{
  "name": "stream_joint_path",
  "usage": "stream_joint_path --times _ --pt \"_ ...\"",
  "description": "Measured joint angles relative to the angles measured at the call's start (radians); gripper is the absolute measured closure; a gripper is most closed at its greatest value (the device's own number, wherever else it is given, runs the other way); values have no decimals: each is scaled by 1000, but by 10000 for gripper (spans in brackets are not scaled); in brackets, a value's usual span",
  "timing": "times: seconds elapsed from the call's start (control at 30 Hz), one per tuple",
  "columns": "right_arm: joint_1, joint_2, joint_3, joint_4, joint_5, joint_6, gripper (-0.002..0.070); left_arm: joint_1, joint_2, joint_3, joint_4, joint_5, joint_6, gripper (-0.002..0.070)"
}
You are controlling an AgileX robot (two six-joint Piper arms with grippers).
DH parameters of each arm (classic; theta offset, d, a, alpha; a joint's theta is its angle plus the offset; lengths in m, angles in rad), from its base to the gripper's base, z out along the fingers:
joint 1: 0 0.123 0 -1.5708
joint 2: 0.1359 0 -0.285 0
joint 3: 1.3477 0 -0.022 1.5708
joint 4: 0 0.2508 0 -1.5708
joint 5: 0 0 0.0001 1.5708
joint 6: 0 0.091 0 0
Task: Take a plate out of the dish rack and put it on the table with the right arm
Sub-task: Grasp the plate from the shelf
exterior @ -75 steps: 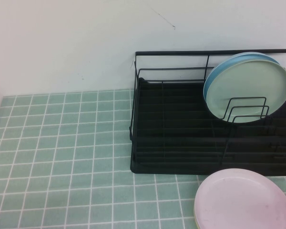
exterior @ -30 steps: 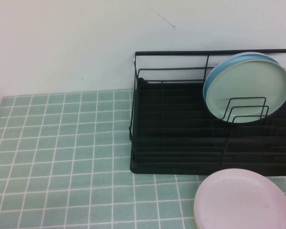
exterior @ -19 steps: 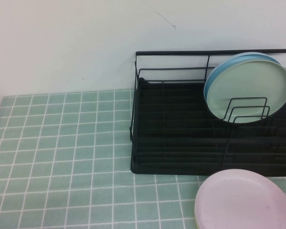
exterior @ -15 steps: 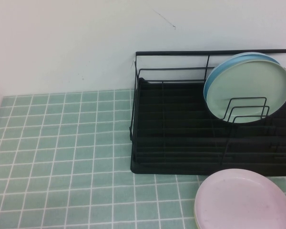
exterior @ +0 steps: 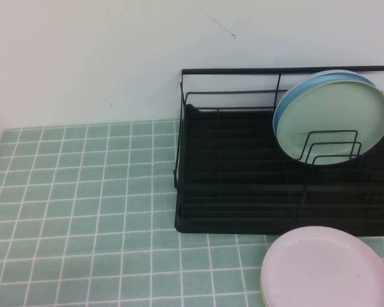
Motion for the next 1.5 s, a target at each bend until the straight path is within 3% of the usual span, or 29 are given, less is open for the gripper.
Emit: stream_joint_path --times 0.13,0.23,0.37,0.47,0.67,0.87,1.5 --pt "0 190 -126 0 0 -163 650 0 0 0 0 0 0 678" --pt "0 300 -206 8 1 -277 580 0 0 0 0 0 0 678" --pt "0 453 -347 31 2 -365 426 0 0 0 0 0 0 678" --pt "9 557 -455 35 2 -430 376 0 0 0 0 0 0 678" --pt "36 734 -612 46 1 -572 358 0 0 0 0 0 0 678" --pt "40 842 -695 49 1 -607 357 0 0 0 0 0 0 678" --pt "48 891 -705 52 -5 -782 357 0 0 0 0 0 0 678"
